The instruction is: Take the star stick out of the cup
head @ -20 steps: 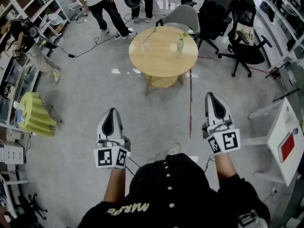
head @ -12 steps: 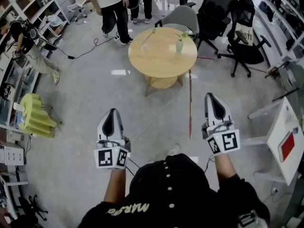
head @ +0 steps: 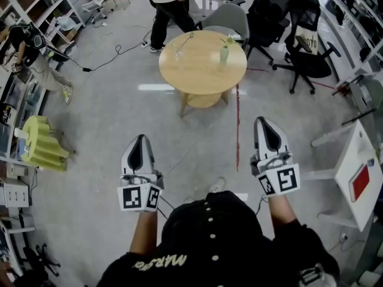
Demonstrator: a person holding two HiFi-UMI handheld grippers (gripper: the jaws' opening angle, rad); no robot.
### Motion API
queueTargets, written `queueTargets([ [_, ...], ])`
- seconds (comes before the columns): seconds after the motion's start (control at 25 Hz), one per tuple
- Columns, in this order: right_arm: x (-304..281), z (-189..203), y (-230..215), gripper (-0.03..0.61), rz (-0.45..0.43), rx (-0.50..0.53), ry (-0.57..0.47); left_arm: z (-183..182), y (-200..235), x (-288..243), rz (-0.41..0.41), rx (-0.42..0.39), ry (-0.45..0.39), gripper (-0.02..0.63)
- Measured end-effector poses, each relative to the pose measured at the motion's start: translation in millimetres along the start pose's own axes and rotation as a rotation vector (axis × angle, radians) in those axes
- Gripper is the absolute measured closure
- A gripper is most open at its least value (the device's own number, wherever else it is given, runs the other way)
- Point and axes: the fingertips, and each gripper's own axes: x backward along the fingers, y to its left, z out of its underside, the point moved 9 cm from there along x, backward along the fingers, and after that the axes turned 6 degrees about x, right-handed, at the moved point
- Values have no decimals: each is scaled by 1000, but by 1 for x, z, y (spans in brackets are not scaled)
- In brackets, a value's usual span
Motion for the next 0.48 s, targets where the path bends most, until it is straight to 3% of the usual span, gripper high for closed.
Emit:
queueTargets([
  [0.16, -7, 7, -8, 555, -23, -13, 8, 6, -5, -8, -3, -2, 6, 611],
  [0.24, -10, 12, -14, 396, -40, -33, 11, 10, -8, -12, -5, -3, 8, 611],
  [0.28, -13, 13, -17, 351, -43, -36, 11, 10, -9, -15, -8, -4, 8, 611],
  [0.48, -25, 18, -37, 313, -39, -23, 12, 11, -17, -32, -20, -12, 10, 611],
])
